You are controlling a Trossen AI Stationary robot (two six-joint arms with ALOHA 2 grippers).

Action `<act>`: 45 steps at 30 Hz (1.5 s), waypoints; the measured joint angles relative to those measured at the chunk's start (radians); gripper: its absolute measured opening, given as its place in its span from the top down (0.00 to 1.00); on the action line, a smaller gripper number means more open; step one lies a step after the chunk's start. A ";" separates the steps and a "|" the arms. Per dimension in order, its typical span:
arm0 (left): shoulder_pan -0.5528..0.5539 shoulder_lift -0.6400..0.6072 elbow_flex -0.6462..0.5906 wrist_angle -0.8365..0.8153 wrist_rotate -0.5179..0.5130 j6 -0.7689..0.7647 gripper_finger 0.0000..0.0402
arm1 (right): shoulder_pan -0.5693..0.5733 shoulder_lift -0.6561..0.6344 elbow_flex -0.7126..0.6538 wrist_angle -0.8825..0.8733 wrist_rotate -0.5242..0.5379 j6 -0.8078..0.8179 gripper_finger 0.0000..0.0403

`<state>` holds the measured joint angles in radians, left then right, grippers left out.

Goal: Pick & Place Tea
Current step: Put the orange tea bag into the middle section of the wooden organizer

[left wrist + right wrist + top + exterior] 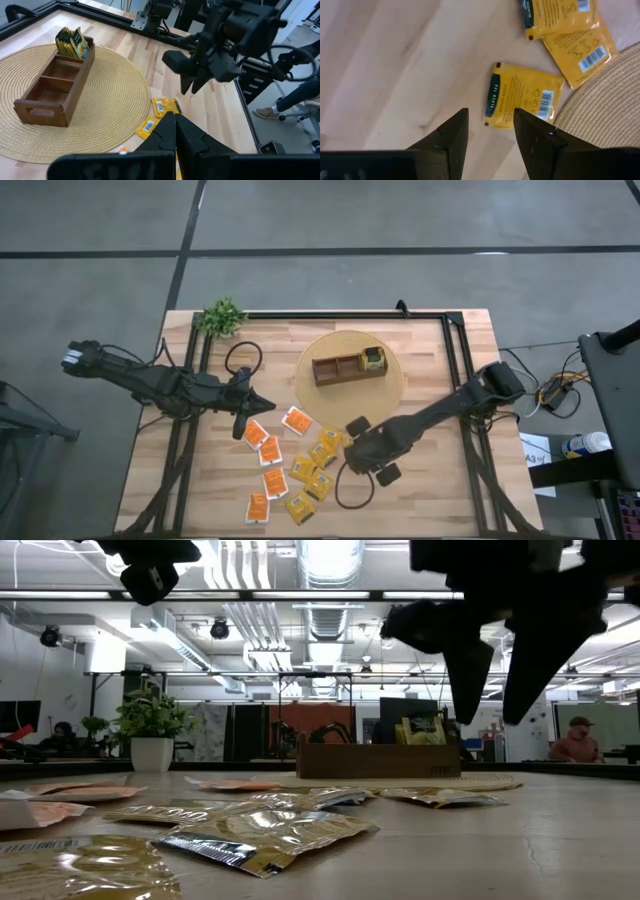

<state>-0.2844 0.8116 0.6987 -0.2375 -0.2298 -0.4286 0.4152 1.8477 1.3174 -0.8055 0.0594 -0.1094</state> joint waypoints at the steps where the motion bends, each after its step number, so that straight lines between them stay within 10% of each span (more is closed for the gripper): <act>1: 0.000 0.000 0.000 -0.001 0.000 0.000 1.00 | 0.000 0.007 0.000 0.000 0.000 -0.009 0.62; 45: 0.000 0.000 0.000 -0.002 0.000 -0.017 1.00 | -0.046 0.166 0.061 0.018 -0.004 -0.021 0.69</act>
<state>-0.2840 0.8116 0.6987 -0.2394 -0.2300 -0.4454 0.3696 2.0132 1.3781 -0.7874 0.0551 -0.1307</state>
